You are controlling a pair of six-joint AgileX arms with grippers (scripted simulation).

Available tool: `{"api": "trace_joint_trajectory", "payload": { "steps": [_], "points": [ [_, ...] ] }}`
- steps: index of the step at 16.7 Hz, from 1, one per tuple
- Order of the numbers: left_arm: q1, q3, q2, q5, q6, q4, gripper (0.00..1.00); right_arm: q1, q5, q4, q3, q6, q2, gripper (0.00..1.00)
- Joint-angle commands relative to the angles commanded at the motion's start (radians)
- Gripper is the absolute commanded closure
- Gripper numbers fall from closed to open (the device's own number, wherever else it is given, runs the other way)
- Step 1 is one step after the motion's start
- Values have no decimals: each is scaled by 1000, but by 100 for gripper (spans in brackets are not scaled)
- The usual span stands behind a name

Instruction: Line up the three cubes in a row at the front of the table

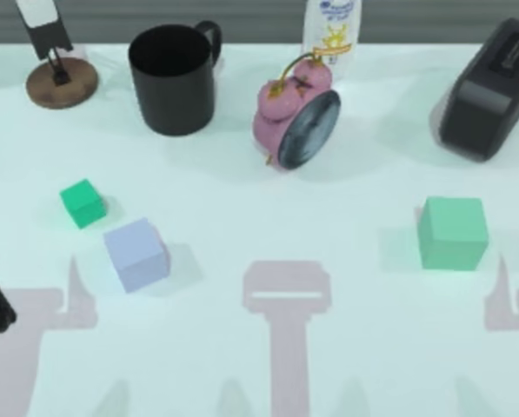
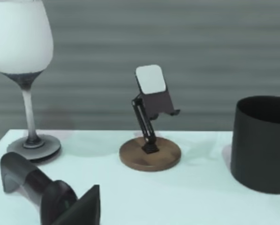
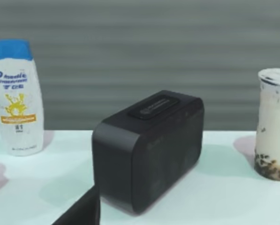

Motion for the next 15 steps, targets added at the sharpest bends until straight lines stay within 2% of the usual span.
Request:
{"api": "trace_joint_trajectory", "payload": {
  "steps": [4, 7, 11, 15],
  "points": [
    [-1, 30, 30, -1, 13, -16, 0, 0, 0, 0, 0, 0, 0, 0],
    [-6, 147, 155, -3, 64, -84, 0, 0, 0, 0, 0, 0, 0, 0],
    [-23, 403, 463, -3, 182, -250, 0, 0, 0, 0, 0, 0, 0, 0],
    [-48, 725, 881, 0, 336, -479, 0, 0, 0, 0, 0, 0, 0, 0]
  ]
}}
